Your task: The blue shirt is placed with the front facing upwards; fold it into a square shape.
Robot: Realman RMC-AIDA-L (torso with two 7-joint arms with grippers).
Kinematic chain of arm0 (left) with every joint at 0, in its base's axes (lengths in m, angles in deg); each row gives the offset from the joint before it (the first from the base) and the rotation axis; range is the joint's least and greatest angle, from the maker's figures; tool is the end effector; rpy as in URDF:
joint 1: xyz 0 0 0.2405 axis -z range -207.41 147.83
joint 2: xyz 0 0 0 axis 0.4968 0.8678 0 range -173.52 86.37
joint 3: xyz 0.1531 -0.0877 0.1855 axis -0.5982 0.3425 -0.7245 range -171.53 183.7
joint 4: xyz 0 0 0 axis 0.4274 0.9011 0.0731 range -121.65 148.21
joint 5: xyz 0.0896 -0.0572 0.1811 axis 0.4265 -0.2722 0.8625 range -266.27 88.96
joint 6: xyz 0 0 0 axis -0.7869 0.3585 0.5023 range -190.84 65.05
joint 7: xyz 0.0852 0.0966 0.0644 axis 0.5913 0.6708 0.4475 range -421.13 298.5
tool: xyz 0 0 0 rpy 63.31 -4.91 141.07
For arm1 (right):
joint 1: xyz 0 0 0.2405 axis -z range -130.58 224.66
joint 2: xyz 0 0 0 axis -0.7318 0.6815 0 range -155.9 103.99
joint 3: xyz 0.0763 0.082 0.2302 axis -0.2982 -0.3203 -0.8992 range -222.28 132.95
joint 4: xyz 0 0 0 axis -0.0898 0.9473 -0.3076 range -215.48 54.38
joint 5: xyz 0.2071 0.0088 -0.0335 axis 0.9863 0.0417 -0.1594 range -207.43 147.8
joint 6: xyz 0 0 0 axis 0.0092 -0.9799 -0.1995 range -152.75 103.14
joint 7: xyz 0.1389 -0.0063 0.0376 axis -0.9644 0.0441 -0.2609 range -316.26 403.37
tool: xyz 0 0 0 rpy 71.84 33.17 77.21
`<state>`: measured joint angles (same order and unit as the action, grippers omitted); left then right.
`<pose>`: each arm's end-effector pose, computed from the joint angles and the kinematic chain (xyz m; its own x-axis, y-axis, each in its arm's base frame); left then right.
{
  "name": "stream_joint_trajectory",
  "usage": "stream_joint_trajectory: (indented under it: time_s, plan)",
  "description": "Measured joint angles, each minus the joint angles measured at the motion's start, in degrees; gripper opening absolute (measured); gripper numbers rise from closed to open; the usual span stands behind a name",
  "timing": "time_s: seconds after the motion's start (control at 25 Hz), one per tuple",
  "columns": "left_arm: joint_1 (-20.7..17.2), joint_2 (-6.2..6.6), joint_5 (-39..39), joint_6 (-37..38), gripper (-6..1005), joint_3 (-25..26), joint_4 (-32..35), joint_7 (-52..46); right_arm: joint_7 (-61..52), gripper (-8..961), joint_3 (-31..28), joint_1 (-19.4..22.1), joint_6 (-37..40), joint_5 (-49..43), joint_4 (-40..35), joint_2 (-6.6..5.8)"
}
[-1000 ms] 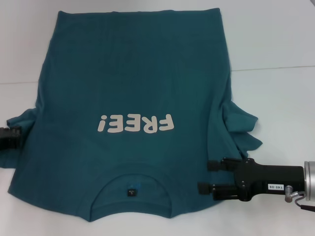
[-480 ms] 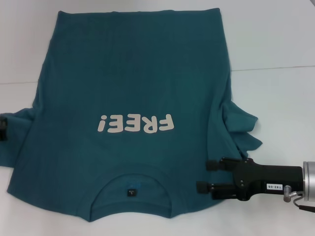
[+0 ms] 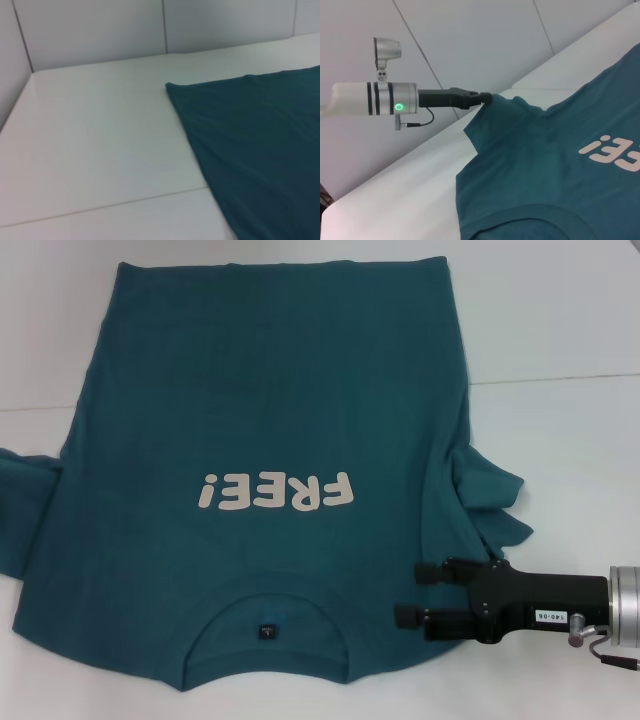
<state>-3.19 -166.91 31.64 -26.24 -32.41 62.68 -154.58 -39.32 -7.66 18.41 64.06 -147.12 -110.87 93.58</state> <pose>-0.3485 0.3919 0.0699 0.7265 0.4614 0.5092 0.6335 -0.1627 -0.7565 0.2819 0.3049 -0.0247 0.6755 -0.5257 -0.5171 -0.6172 -0.7868 -0.0065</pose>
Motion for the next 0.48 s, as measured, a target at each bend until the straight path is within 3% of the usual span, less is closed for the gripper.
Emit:
stream_joint_trajectory:
  time_s: [0.48]
  plan:
    - [0.6, 0.2, 1.5, -2.2, 1, -0.2, 1.5, 0.2, -0.2, 920, 0.0, -0.1, 0.0, 0.2, 0.0, 0.0]
